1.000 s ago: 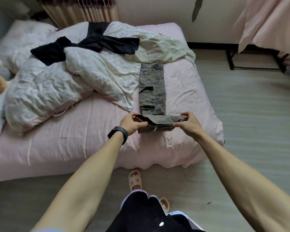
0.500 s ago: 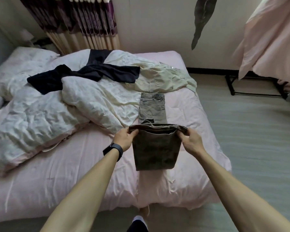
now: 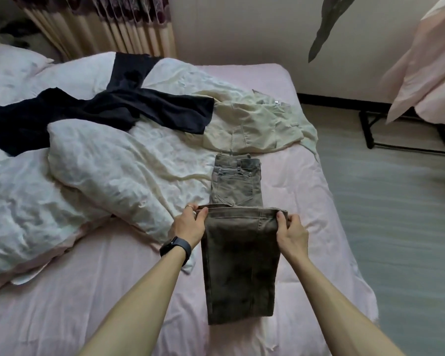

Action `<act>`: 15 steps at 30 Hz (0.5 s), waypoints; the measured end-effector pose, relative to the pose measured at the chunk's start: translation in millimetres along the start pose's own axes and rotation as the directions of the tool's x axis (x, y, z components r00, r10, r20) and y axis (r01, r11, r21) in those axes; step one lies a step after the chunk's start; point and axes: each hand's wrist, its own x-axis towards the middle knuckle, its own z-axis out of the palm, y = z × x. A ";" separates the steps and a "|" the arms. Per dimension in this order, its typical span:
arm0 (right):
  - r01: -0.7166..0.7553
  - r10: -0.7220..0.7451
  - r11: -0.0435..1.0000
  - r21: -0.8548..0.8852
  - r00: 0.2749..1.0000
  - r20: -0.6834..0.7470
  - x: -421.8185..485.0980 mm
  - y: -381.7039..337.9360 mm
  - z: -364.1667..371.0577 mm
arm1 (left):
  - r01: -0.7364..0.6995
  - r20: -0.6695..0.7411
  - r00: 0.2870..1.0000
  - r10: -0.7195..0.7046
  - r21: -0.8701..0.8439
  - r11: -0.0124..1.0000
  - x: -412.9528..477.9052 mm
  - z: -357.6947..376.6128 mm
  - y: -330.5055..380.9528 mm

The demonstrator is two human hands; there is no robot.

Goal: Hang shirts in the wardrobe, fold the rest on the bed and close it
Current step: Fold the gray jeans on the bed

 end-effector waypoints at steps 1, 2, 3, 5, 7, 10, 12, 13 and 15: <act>-0.008 0.008 1.000 -0.001 1.000 0.007 3.0 1.2 1.9 | -0.013 -0.002 1.000 0.013 0.036 0.999 4.3 2.4 -0.6; -0.008 0.008 1.000 -0.008 1.000 0.020 13.0 3.1 6.8 | -0.029 -0.003 1.000 0.030 0.085 0.996 15.2 6.3 -1.0; 0.003 -0.002 1.000 -0.013 0.999 0.036 23.9 4.2 11.5 | -0.049 0.002 0.999 0.049 0.125 0.991 27.0 9.4 -1.1; 0.031 -0.029 0.999 -0.030 0.998 0.050 48.3 3.8 18.8 | -0.068 0.003 0.998 0.068 0.108 0.992 52.7 15.2 0.6; 0.044 -0.043 0.998 -0.038 0.999 0.027 81.0 1.3 27.6 | -0.079 0.000 0.997 0.079 0.020 0.997 83.9 21.9 10.4; 0.049 -0.049 0.998 -0.035 0.999 -0.016 136.2 -7.6 42.6 | -0.107 -0.024 0.994 0.106 -0.031 0.994 136.6 35.0 31.2; 0.062 -0.063 0.997 -0.044 0.997 -0.032 184.2 -11.6 60.6 | -0.106 -0.058 0.993 0.105 -0.012 0.994 183.7 52.4 43.7; 0.068 -0.070 0.996 -0.050 0.997 -0.036 202.1 -14.4 67.6 | -0.104 -0.076 0.992 0.104 0.008 0.995 201.6 57.1 46.7; 0.078 -0.081 0.994 -0.080 0.996 -0.029 240.8 -16.0 87.2 | -0.098 -0.104 0.989 0.106 0.073 0.992 239.8 72.6 46.9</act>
